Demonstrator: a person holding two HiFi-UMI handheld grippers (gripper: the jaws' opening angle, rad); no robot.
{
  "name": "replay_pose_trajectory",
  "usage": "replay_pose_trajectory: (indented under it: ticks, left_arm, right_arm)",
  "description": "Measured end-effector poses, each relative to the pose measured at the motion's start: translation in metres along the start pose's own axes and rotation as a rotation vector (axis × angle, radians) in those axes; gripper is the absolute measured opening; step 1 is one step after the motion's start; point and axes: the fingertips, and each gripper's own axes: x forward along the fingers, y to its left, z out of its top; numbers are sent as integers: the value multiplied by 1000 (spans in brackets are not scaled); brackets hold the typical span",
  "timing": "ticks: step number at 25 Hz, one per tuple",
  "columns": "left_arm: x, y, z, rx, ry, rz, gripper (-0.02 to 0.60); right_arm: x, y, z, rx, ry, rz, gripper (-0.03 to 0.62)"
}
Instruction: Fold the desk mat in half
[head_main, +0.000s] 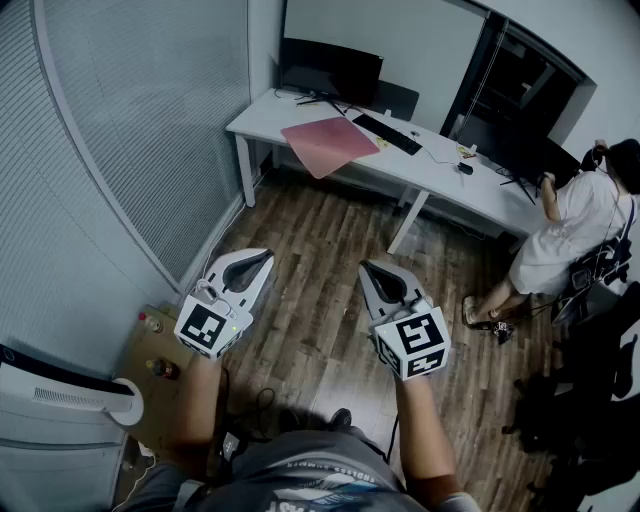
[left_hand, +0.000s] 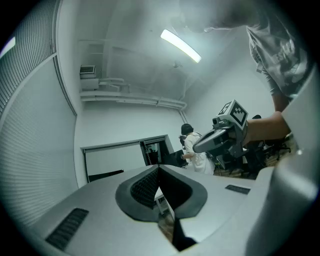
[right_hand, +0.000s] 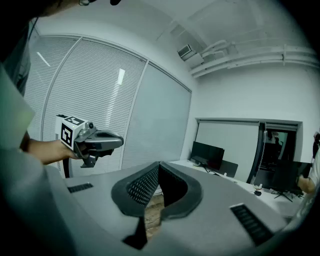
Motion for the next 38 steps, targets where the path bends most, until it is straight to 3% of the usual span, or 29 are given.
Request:
replay_pose_trajectory:
  ticks: [20,28,38]
  left_arm:
    - [2,16,-15,-16,-8,-7,17]
    - [37,25,-36,-19,30,-10,17]
    - [107,61,-55,-3,91,45,17]
  right_arm:
    - [18,2,-5,23,-6,1,21]
    - [45,-41,-18,34,-1,-1,21]
    - [106,-117,-34,60,-13,65,21]
